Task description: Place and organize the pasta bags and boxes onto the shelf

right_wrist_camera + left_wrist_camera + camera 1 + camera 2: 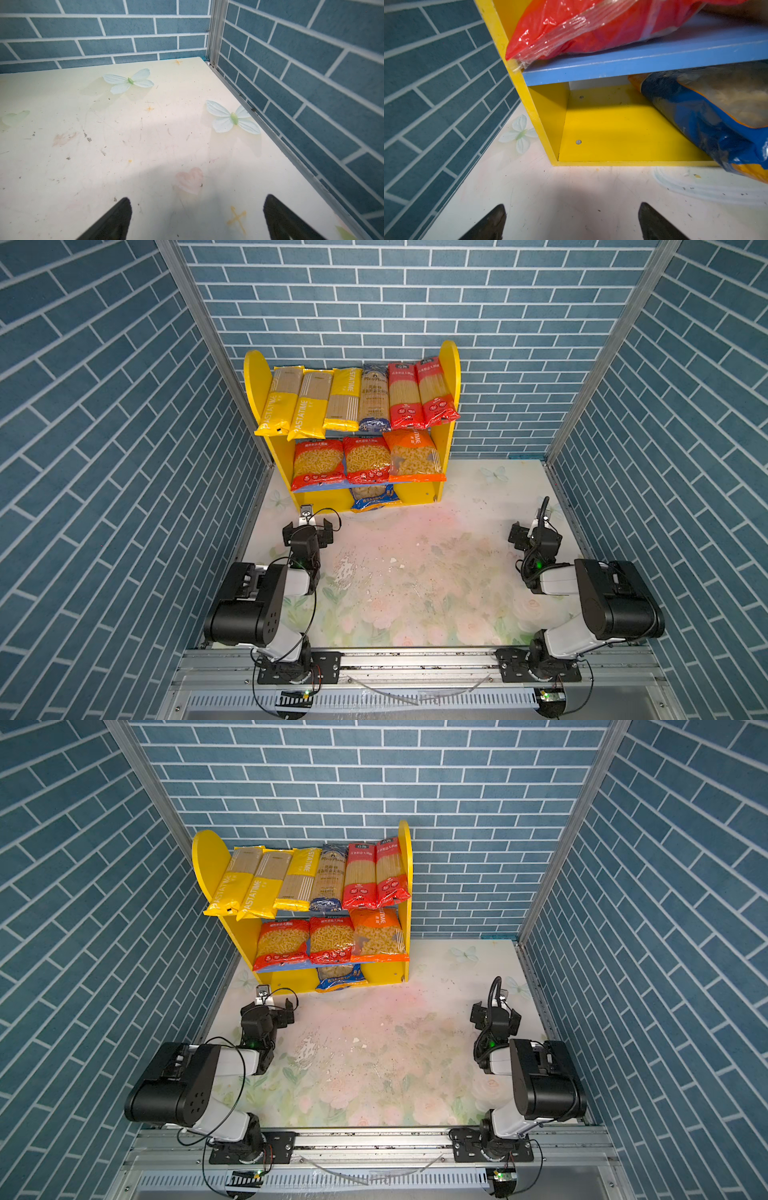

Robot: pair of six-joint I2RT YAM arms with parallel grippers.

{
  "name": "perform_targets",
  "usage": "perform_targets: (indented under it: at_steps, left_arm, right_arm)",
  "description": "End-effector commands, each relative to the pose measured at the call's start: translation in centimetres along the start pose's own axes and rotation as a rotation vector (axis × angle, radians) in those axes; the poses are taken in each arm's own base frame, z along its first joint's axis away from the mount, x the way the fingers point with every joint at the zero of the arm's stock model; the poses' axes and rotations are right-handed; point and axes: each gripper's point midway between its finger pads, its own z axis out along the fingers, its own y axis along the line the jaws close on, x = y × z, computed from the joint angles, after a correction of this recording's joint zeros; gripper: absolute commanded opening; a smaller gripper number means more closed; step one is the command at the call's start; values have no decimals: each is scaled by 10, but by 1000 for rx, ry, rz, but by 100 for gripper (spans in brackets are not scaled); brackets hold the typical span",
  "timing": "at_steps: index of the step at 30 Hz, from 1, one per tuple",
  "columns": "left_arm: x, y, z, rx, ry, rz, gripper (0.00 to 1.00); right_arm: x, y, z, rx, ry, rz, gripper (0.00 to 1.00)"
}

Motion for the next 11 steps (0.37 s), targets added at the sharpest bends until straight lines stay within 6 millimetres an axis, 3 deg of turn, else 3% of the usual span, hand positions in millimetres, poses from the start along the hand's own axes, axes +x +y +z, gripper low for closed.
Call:
perform_targets:
  at_steps: [1,11]
  left_arm:
    - [0,-1,4,10,9,13,100]
    - [-3,-11,2,45,-5,46,100]
  right_arm:
    - [-11,2,5,-7,-21,-4,99]
    - [-12,2,5,-5,-23,-5,99]
